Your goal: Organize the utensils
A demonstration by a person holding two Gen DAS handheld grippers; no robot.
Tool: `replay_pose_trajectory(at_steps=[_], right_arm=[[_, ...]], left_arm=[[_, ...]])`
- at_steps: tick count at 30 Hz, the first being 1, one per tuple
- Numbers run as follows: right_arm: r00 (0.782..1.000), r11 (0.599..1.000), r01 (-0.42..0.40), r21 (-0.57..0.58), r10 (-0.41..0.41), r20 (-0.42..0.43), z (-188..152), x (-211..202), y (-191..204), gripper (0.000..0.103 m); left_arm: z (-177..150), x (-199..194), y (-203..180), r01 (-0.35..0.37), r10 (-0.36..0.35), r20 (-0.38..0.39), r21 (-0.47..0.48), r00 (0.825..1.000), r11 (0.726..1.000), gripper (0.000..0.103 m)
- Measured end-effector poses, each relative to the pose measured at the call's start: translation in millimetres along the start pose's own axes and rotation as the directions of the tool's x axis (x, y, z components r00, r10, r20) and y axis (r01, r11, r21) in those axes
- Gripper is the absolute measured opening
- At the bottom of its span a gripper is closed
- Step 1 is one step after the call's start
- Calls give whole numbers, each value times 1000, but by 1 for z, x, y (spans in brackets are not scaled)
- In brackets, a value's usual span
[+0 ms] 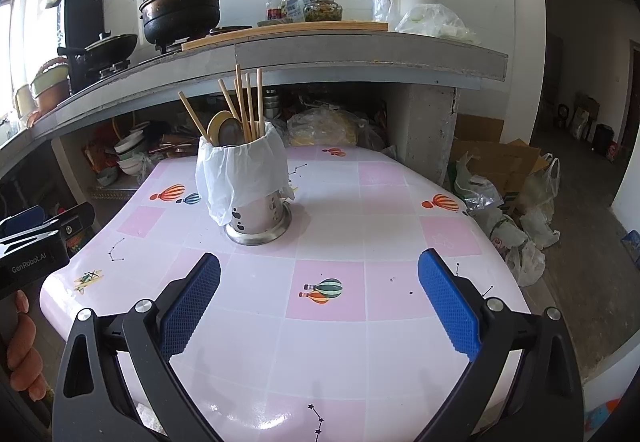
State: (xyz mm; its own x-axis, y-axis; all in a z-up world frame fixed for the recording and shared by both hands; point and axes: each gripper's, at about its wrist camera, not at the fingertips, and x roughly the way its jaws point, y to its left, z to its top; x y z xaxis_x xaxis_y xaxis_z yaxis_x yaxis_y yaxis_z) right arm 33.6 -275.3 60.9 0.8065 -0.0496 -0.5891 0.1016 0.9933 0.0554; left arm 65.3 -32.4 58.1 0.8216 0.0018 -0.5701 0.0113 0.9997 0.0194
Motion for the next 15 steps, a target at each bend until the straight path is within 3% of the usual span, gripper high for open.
replay_pose_trajectory(at_steps=[15], right_arm=[[1000, 1000, 3, 7, -3, -5, 2, 0, -2, 96]], left_arm=[[1, -1, 1, -4, 4, 5, -1, 1000, 1000, 95]])
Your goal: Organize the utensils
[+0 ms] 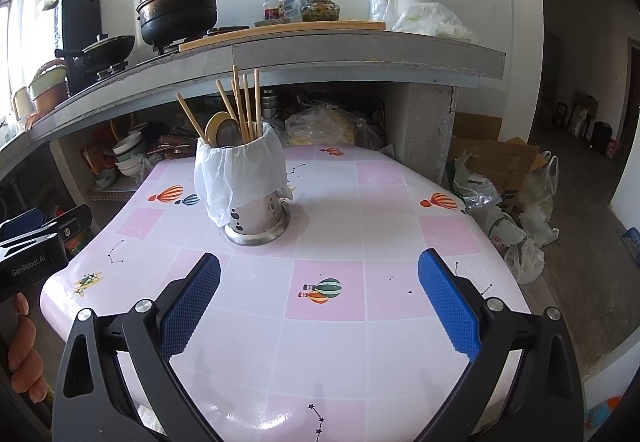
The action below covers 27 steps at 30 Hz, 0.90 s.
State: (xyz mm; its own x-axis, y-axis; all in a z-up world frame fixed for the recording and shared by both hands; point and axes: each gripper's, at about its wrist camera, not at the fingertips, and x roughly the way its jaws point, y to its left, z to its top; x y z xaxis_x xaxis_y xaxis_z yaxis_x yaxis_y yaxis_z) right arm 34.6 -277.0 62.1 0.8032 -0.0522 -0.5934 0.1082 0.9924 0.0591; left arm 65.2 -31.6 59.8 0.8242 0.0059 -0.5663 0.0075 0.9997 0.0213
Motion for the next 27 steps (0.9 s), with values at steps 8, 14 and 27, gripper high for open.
replay_pose_trajectory(at_steps=[8, 14, 27], right_arm=[[1000, 1000, 1, -4, -1, 0, 0, -1, 1, 96], [1000, 1000, 0, -8, 0, -1, 0, 0, 2, 96], [1000, 1000, -2, -11, 2, 0, 0, -1, 3, 96]], left_arm=[[-1, 1, 2, 0, 0, -2, -2, 1000, 1000, 95], [-2, 2, 4, 2, -2, -7, 3, 1000, 1000, 95], [-2, 1, 4, 1, -1, -8, 6, 1000, 1000, 95]])
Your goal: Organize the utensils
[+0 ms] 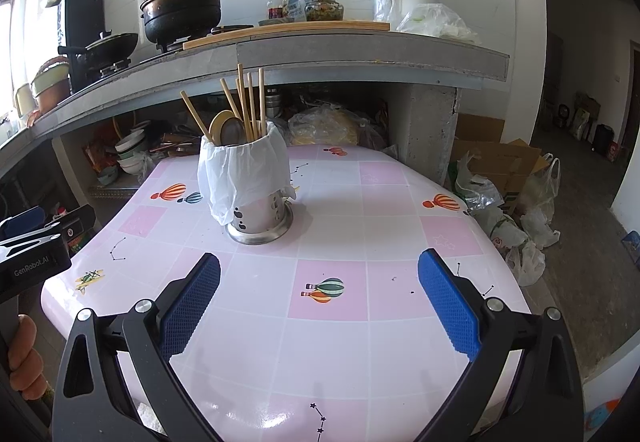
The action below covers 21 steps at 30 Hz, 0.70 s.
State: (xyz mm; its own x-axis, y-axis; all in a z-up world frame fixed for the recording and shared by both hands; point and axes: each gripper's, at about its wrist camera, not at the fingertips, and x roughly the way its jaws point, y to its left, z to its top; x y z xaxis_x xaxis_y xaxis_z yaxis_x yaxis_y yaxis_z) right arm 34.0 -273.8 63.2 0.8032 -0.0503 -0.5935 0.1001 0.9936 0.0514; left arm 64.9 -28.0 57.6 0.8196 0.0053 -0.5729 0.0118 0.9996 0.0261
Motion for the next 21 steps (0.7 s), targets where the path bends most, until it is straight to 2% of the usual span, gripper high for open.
replay_pose_trajectory(at_steps=[21], right_arm=[[1000, 1000, -4, -4, 4, 0, 0, 0, 2, 96]], left_arm=[[0, 0, 0, 0, 0, -1, 1, 1000, 1000, 95]])
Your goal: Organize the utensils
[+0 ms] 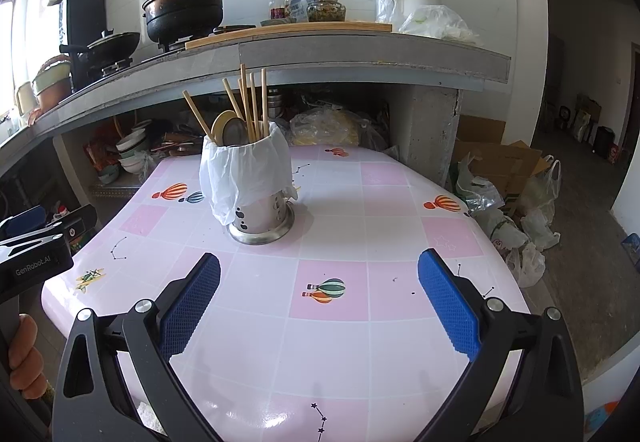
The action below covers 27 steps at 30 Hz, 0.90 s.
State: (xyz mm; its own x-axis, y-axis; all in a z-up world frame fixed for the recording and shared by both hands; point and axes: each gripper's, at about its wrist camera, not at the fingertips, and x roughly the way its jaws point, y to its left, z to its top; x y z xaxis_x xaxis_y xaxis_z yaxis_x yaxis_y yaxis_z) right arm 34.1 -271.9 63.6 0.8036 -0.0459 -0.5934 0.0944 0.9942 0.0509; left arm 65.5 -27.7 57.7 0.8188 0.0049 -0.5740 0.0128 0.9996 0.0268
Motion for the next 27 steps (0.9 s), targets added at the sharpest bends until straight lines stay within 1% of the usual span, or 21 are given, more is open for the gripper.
replay_pose_trajectory(at_steps=[27], right_arm=[[1000, 1000, -6, -11, 6, 2, 1, -1, 2, 96]], left_arm=[[1, 0, 1, 1, -1, 0, 0, 1000, 1000, 95]])
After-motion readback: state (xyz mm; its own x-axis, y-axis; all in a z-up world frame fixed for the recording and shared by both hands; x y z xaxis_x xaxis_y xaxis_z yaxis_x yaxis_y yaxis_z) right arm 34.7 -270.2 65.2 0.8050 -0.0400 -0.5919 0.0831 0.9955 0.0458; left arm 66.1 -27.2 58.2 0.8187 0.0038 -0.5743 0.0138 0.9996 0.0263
